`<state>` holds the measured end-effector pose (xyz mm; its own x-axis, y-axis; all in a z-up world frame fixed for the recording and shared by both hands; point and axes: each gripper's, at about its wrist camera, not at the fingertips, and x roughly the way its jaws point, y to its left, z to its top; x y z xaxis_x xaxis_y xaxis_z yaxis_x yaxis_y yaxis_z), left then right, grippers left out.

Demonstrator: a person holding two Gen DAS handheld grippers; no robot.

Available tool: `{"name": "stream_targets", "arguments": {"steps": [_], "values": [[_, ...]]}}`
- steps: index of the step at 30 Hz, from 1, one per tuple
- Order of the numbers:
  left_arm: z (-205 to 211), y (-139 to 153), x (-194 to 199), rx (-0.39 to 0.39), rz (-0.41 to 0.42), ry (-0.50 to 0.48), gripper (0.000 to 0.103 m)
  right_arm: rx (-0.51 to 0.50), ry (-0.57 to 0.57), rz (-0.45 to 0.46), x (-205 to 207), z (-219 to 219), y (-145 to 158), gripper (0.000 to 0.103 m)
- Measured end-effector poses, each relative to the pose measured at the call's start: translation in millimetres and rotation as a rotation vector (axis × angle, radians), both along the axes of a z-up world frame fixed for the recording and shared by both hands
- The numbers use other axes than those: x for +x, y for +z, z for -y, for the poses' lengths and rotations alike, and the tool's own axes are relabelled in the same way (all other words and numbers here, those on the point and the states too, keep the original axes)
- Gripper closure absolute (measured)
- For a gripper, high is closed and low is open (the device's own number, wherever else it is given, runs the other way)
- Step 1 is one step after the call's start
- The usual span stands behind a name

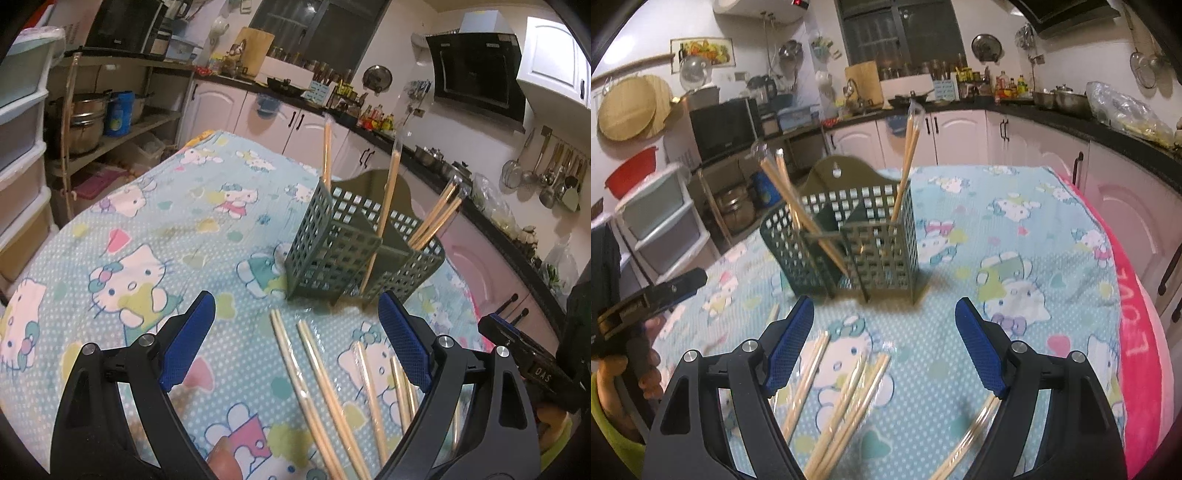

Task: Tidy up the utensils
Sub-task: 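Withdraw both open tools from the basket back toward the remaining chopsticks, then lower the left tool onto a wrapped chopstick and close it while the right tool closes on another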

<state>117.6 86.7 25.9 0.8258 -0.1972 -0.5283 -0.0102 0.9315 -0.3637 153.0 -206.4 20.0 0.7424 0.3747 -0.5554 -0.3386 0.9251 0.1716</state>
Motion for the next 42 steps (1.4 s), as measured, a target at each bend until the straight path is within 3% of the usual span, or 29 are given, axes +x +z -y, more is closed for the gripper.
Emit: {"name": "stream_targets", "arguments": {"steps": [6,13,18,26,42], "values": [[0,-11,-7,-0.001,-0.034,-0.012,0.032,-0.041,0.021,-0.038,-5,-8,-13,0.045],[0,-31,-8,-0.035,-0.106,-0.043,0.064,-0.059,0.061,-0.087,-9,-17,-33,0.065],[3,-48,-5,-0.100,-0.163,-0.084,0.079,-0.071,0.066,-0.125,-8,-20,-44,0.068],[21,-61,7,-0.085,-0.216,-0.115,0.081,-0.083,0.053,-0.187,4,-19,-58,0.072],[22,-70,50,-0.008,-0.278,-0.067,0.081,-0.115,0.026,-0.294,48,-31,-80,0.076]]}}
